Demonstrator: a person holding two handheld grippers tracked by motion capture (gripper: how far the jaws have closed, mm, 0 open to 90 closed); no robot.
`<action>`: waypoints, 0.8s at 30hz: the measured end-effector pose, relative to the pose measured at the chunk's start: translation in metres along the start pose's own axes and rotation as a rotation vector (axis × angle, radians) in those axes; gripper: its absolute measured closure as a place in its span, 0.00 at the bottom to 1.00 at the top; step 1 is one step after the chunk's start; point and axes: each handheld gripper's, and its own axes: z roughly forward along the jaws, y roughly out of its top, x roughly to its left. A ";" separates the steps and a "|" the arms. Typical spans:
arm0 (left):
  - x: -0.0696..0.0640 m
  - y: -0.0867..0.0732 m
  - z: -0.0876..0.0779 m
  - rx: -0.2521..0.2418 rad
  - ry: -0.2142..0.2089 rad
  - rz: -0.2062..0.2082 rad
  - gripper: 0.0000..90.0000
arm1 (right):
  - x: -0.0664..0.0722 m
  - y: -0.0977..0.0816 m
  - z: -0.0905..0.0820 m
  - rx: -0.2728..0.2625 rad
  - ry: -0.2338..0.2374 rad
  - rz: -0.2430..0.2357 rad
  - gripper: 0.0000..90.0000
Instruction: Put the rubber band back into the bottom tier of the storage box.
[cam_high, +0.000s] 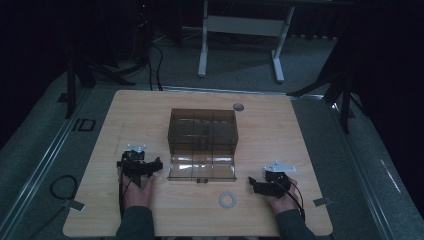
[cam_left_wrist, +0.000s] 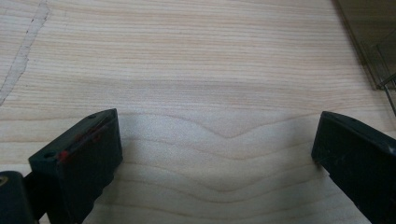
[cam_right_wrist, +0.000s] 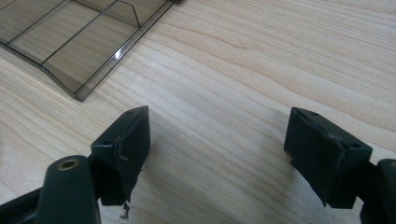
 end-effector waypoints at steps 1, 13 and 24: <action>0.000 0.000 0.000 0.000 0.000 0.001 0.02 | 0.000 0.000 0.000 0.001 0.000 0.001 0.25; 0.000 0.000 0.000 0.001 -0.002 0.003 0.02 | 0.001 0.000 -0.001 -0.003 0.003 -0.005 0.28; 0.000 0.000 0.000 0.001 -0.002 0.001 0.02 | 0.000 0.006 -0.008 0.065 0.012 0.012 0.51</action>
